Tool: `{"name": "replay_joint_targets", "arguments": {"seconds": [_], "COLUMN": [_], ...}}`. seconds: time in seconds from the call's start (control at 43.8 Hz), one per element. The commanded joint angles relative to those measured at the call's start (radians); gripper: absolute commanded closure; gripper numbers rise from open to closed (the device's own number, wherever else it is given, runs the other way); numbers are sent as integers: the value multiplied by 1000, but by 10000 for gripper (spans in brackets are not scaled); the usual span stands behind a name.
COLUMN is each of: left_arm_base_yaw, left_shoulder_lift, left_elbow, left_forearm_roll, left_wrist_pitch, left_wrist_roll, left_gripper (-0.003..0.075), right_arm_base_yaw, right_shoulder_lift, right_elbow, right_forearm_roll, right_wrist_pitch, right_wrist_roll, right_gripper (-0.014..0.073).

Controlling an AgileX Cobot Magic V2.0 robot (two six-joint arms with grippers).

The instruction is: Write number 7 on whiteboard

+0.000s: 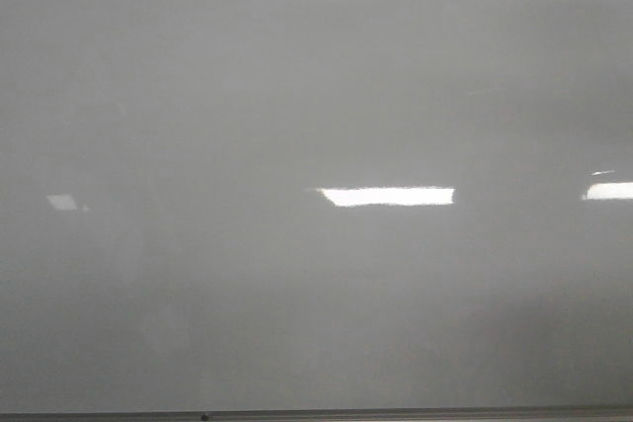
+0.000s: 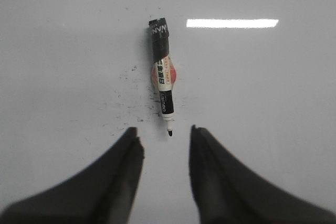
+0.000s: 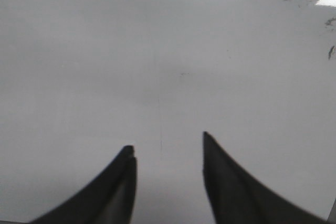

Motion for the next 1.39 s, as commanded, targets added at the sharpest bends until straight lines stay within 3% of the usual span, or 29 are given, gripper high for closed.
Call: {"name": "replay_joint_targets", "arguments": {"seconds": [0.0,0.091,0.57,0.981,1.369], "left_arm_base_yaw": [3,3,3,48,46], "left_shoulder_lift": [34,72,444,718,816], "left_elbow": [-31,-33,-207,-280,-280], "left_forearm_roll": [-1,-1,-1,-31,-31], "left_wrist_pitch": [-66,-66,27,-156,-320], "left_wrist_roll": [2,2,-15,-29,-29], "left_gripper": [232,154,155,155,157], "right_arm_base_yaw": [-8,-8,-8,-8,-8], "right_shoulder_lift": [5,5,5,5,5], "right_elbow": [-32,-32,-32,-32,-32], "right_forearm_roll": [-11,-11,-11,-11,-11], "right_wrist_pitch": [-66,-67,-67,-67,-68], "right_wrist_roll": [-12,-12,-12,-12,-12], "right_gripper": [26,-1,-1,-1,-1]}}
